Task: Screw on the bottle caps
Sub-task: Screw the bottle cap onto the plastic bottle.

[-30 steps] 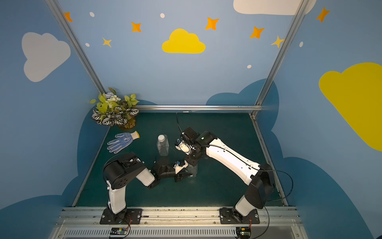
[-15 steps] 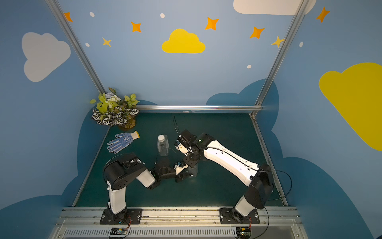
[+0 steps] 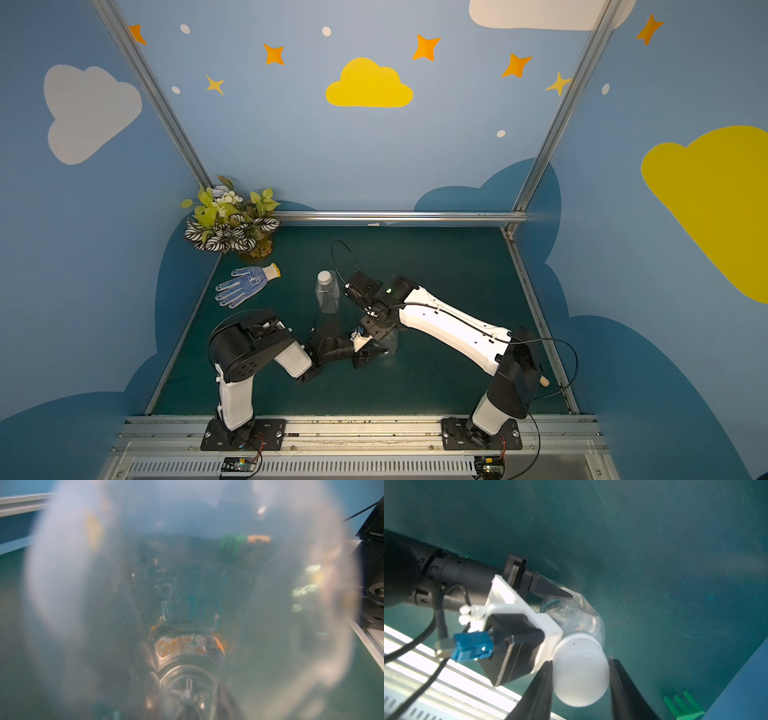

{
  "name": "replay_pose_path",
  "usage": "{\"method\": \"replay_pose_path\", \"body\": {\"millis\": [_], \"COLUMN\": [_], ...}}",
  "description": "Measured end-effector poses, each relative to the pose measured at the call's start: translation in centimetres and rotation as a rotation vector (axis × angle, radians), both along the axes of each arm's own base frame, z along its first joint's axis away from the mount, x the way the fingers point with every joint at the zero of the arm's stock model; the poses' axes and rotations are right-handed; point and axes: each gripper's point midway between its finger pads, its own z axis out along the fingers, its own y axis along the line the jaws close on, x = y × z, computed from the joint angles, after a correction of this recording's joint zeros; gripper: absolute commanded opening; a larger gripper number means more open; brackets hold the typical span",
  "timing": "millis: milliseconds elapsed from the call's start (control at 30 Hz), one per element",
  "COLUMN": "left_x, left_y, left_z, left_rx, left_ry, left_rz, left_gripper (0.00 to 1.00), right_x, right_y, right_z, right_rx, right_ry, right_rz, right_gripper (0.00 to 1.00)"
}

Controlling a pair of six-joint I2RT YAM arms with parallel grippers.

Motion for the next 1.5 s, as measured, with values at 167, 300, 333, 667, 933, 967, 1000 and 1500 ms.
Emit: {"method": "replay_pose_path", "body": {"millis": [167, 300, 333, 667, 933, 967, 1000, 1500], "left_x": [0.0, 0.0, 0.0, 0.2, 0.1, 0.0, -0.1, -0.9], "left_y": [0.0, 0.0, 0.0, 0.2, 0.4, 0.4, 0.4, 0.1], "left_z": [0.0, 0.0, 0.0, 0.0, 0.0, 0.0, 0.0, 0.6], "left_rx": [0.000, -0.001, -0.001, 0.005, -0.005, -0.008, -0.010, -0.041], "left_ry": [0.003, 0.006, 0.006, -0.011, -0.001, 0.004, 0.009, 0.076], "left_rz": [0.004, 0.006, 0.006, 0.012, -0.010, -0.019, -0.026, -0.110], "left_gripper": [0.41, 0.40, 0.40, 0.41, 0.41, 0.41, 0.41, 0.41], "right_x": [0.0, 0.1, 0.1, 0.5, 0.4, 0.2, 0.0, -1.3], "right_y": [0.1, 0.2, 0.2, 0.0, 0.6, 0.7, 0.7, 0.7], "right_z": [-0.1, -0.1, -0.1, -0.1, 0.8, 0.9, 0.9, 2.5], "right_rx": [-0.004, -0.007, -0.008, -0.038, 0.014, 0.029, 0.042, 0.239], "right_ry": [-0.035, -0.064, -0.068, -0.086, -0.055, -0.045, -0.031, 0.079], "right_rz": [-0.075, -0.120, -0.123, -0.055, 0.082, 0.105, 0.140, 0.376], "right_gripper": [0.17, 0.26, 0.28, 0.61, 0.68, 0.68, 0.67, 0.61]}}
